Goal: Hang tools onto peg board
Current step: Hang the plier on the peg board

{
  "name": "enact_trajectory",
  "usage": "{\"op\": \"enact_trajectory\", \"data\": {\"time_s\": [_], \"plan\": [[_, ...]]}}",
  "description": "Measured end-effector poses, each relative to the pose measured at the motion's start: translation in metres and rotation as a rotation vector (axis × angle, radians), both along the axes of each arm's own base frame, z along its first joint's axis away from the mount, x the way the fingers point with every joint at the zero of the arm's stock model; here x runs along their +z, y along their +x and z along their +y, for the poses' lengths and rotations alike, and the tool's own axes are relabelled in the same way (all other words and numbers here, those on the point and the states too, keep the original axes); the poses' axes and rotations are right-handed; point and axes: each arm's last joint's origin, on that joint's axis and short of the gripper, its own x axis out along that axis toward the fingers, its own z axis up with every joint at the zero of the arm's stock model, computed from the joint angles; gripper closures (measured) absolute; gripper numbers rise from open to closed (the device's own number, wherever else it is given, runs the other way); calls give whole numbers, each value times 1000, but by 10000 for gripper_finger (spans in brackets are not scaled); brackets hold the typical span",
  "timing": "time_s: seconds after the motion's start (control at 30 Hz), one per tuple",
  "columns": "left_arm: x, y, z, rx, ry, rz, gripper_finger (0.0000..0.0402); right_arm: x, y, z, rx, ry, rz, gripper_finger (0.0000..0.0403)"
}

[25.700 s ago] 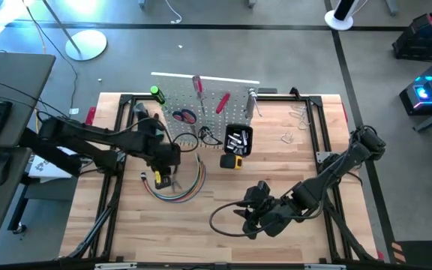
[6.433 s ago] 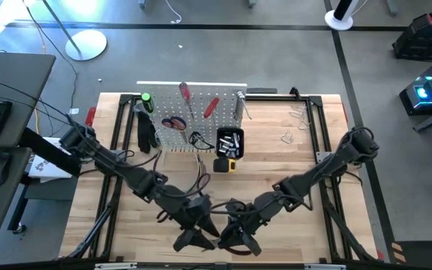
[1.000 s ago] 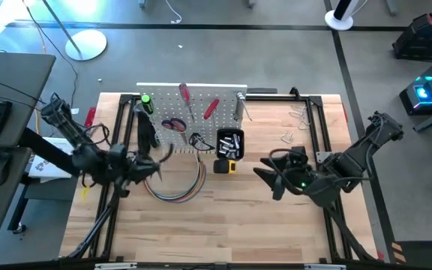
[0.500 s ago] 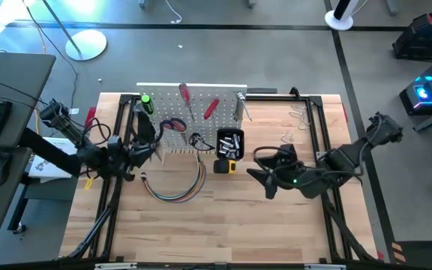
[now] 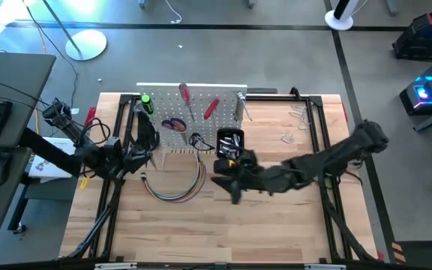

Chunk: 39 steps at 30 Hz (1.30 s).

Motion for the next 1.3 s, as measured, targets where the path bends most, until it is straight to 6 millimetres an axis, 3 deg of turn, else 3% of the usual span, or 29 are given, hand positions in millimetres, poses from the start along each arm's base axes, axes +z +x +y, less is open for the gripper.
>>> {"op": "enact_trajectory", "data": {"time_s": [0.13, 0.33, 0.43, 0.6, 0.87, 1.1, 1.3], "plan": [[1, -2, -4, -92, -1, -26, 376, -16, 39, -6, 11, 77, -128, 190], [-2, -1, -6, -49, 103, 16, 376, -51, 86, -12, 12, 148, -300, 191], [-4, 0, -6, -51, 113, 32, 376, -62, 104, -11, 9, 134, -280, 191], [-8, 1, -8, -71, 99, 69, 376, -59, 129, -9, 39, 102, -204, 191], [-8, 1, -7, -36, 93, 75, 376, -40, 135, -15, -2, -58, -34, 203], [-11, 5, -10, -62, 77, 90, 376, -44, 146, -43, -15, -11, -52, 203], [-4, 23, -20, -35, 123, 139, 376, -39, 149, -52, 14, -18, -109, 203]]}}
